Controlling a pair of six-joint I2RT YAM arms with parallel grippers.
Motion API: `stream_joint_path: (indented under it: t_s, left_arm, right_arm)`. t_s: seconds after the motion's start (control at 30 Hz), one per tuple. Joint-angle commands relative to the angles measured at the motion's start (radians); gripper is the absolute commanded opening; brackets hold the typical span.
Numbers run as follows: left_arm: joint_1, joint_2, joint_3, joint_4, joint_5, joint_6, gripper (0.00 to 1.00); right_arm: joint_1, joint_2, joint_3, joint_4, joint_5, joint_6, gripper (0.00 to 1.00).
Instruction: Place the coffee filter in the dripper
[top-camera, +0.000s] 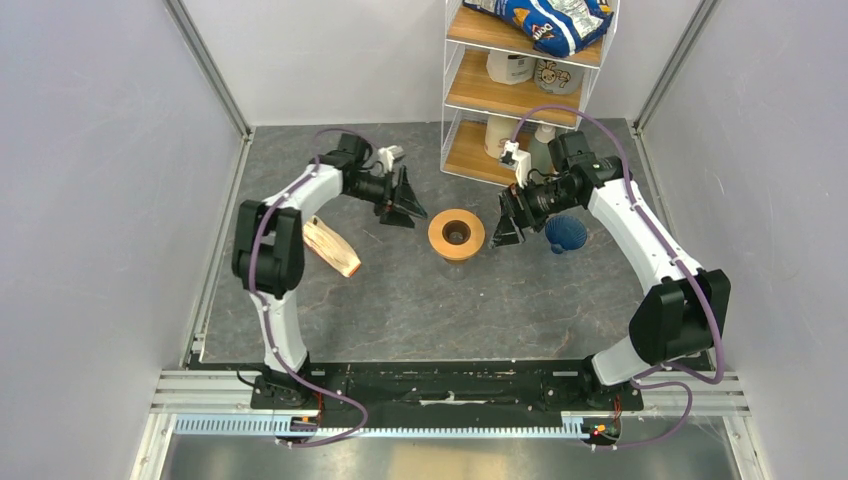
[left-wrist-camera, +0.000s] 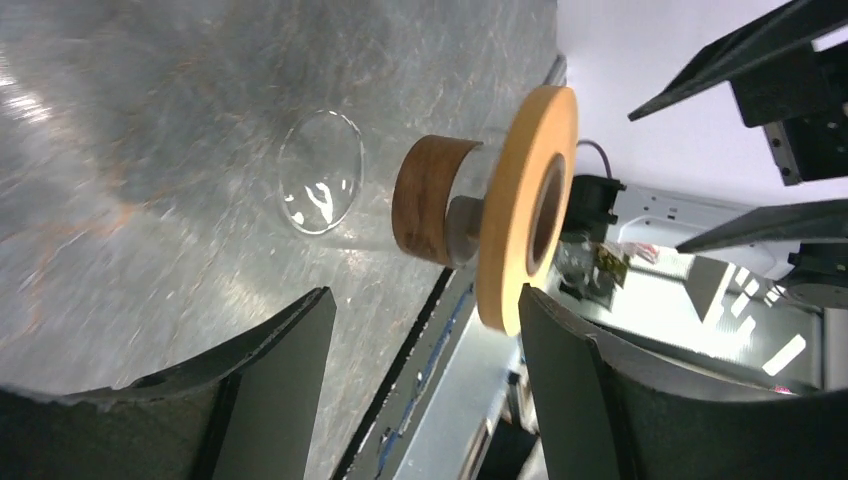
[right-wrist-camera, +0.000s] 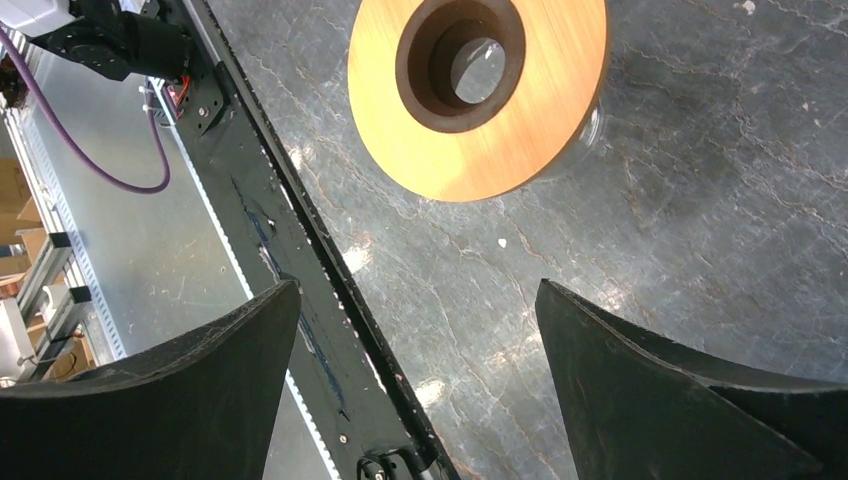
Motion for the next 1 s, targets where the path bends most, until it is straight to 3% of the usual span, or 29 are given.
stream_joint_path:
  t_s: [0.0, 0.1, 0.23, 0.37, 0.5, 0.8, 0.97]
  left_arm:
    - [0.076, -0.251, -0.048, 0.096, -0.059, 0.060, 0.75]
    - [0.089, -0.310, -0.022, -0.024, -0.095, 0.168, 0.76]
    - [0.088, -0.380, -0.063, -0.051, -0.187, 0.229, 0.75]
    - [0.070, -0.387, -0.120, -0.058, -0.139, 0.247, 0.60]
    - [-0.004, -0.346, -0.113, -0.110, -0.170, 0.314, 0.52]
    - [-0.098, -0.247, -0.070, -0.141, -0.244, 0.324, 0.19]
    - [-0.125, -0.224, -0.060, -0.142, -0.242, 0.329, 0.11]
  right_arm:
    - [-0.018, -0.064, 0.004, 0.002, 0.021, -0.040, 0.96]
    - [-0.030, -0.075, 0.040, -0.055, 0.066, -0.070, 0.97]
    - [-0.048, -0.096, 0.055, -0.110, 0.099, -0.076, 0.96]
    - [-0.049, -0.124, 0.035, -0.117, 0.126, -0.059, 0.96]
    - [-0.057, -0.127, 0.031, -0.133, 0.178, -0.057, 0.95]
    - [-0.058, -0.130, 0.037, -0.137, 0.185, -0.057, 0.95]
    - [-0.059, -0.128, 0.034, -0.138, 0.189, -0.070, 0.96]
